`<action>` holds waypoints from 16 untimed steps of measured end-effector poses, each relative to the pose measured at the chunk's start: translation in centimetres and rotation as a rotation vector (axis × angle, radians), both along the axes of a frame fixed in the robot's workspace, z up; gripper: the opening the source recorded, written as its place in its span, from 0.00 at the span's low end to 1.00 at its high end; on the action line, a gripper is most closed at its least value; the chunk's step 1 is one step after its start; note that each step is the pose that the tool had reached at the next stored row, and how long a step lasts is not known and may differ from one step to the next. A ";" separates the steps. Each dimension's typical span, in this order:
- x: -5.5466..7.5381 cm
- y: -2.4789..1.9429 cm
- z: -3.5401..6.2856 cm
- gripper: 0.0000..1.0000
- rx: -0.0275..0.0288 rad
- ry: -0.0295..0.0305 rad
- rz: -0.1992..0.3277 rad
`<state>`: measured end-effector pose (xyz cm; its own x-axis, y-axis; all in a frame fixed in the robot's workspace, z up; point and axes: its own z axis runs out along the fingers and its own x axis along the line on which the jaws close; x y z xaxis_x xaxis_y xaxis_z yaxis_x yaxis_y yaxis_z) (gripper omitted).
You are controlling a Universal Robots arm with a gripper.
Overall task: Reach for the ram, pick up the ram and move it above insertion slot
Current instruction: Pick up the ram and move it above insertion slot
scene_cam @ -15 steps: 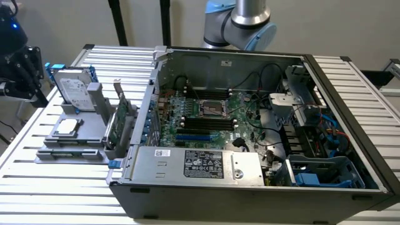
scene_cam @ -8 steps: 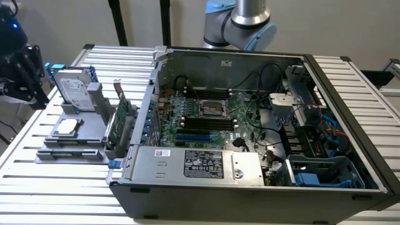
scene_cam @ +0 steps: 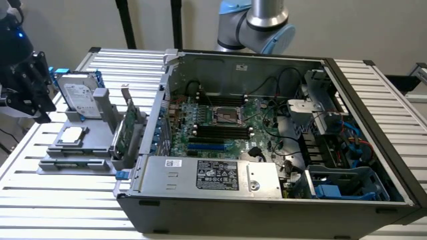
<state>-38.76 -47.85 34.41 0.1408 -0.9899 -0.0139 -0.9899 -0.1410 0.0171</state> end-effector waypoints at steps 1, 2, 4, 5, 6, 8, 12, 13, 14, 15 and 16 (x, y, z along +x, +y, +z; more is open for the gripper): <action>0.0 0.00 -0.18 0.36 0.0000 0.0000 -0.003; 0.0 -0.01 -0.35 0.36 -0.0001 0.0000 -0.006; -0.1 -0.02 -0.72 0.36 -0.0002 -0.0001 -0.014; -0.1 -0.03 -0.90 0.36 -0.0001 -0.0002 -0.020; -0.1 -0.04 -1.08 0.36 -0.0001 -0.0002 -0.025; -0.1 -0.07 -1.45 0.36 -0.0001 -0.0002 -0.036; -0.1 -0.11 -2.18 0.36 -0.0001 -0.0003 -0.048; -0.1 -0.14 -2.35 0.36 -0.0001 -0.0002 -0.049; -0.1 -0.18 -2.54 0.36 -0.0001 -0.0002 -0.050; -0.1 -0.22 -2.73 0.36 0.0000 -0.0003 -0.051; -0.1 -0.26 -2.91 0.36 -0.0001 -0.0003 -0.051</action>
<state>-38.88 -48.12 31.50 0.0899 -0.9959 -0.0138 -0.9958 -0.0901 0.0168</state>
